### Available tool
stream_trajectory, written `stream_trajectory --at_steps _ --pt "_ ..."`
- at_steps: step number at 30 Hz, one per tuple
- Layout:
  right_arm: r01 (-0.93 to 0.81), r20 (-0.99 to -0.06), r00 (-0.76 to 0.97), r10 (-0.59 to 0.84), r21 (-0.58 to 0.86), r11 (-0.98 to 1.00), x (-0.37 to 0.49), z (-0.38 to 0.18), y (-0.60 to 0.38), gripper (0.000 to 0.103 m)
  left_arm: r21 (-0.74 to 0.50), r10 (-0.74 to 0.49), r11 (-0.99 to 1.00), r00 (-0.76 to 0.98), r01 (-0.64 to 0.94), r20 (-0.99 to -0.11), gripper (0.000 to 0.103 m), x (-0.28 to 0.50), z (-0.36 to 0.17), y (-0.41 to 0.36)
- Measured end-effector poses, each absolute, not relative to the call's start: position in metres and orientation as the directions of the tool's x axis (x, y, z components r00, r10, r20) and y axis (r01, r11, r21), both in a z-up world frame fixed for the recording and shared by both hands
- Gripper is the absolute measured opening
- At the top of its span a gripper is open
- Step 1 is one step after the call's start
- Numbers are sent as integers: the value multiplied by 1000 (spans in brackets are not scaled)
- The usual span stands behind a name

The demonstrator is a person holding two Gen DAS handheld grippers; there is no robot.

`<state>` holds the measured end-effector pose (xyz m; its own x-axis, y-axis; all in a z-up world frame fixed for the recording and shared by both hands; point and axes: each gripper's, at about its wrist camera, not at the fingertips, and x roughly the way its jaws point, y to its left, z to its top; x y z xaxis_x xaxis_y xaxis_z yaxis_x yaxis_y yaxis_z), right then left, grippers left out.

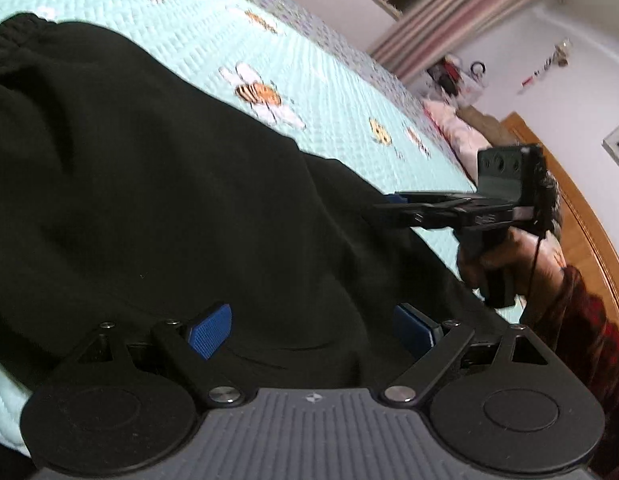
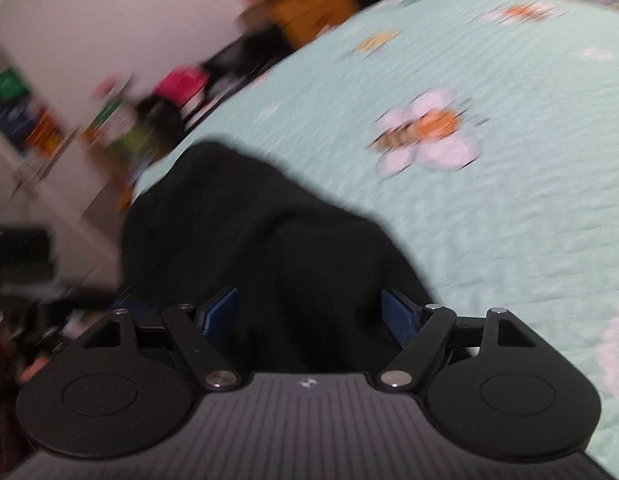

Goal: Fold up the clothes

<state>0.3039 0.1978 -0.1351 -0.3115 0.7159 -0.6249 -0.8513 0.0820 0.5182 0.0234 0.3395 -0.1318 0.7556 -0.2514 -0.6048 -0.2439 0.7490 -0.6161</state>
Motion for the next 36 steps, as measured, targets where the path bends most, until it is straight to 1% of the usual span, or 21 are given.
stream_trajectory --at_steps 3,4,6,8,10,12,15,17,19,22,26,28,31,32,33,36 --pt "-842 -639 -405 654 540 7 296 -129 198 79 -629 -281 744 749 -225 -600 90 27 -137 345" --pt "-858 -659 -398 639 514 -4 293 -127 201 78 -632 -289 743 747 -219 -599 90 28 -139 347" --pt "-891 -683 -324 655 453 32 296 -123 203 78 -633 -300 745 741 -212 -601 90 28 -142 347" --pt "-881 -667 -304 680 469 66 304 -126 206 78 -633 -304 745 737 -210 -603 90 30 -144 348" --pt "-846 -642 -366 674 531 46 306 -133 207 79 -630 -305 748 736 -208 -604 90 31 -144 348" --pt "-808 -614 -436 658 590 16 307 -137 206 84 -628 -306 751 734 -205 -606 90 32 -144 348" --pt "-702 -549 -566 615 712 -11 314 -142 202 84 -623 -306 756 732 -201 -608 91 32 -142 346" --pt "-706 -566 -573 593 708 -6 317 -141 196 83 -619 -306 760 730 -199 -611 91 33 -142 347" --pt "-681 -557 -588 587 732 13 321 -145 194 85 -624 -307 755 732 -202 -608 92 35 -141 348" --pt "-547 -415 -611 673 837 19 320 -156 208 92 -606 -301 771 724 -198 -620 93 35 -142 345" --pt "-460 -372 -544 752 882 105 318 -167 230 93 -581 -293 791 715 -192 -635 95 36 -142 340" --pt "-313 -259 -442 859 942 123 334 -175 210 93 -568 -288 801 710 -189 -642 95 36 -142 338" --pt "-73 -103 -223 969 993 89 360 -186 176 92 -539 -271 820 699 -193 -662 94 36 -142 334" --pt "-38 -91 -198 976 996 85 360 -192 171 90 -532 -266 824 696 -195 -667 94 35 -142 333" --pt "-49 -97 -192 977 995 89 358 -193 170 86 -529 -264 826 695 -196 -669 94 34 -141 335" --pt "-93 -119 -176 977 990 104 350 -193 167 86 -545 -269 814 700 -201 -661 91 32 -141 339"
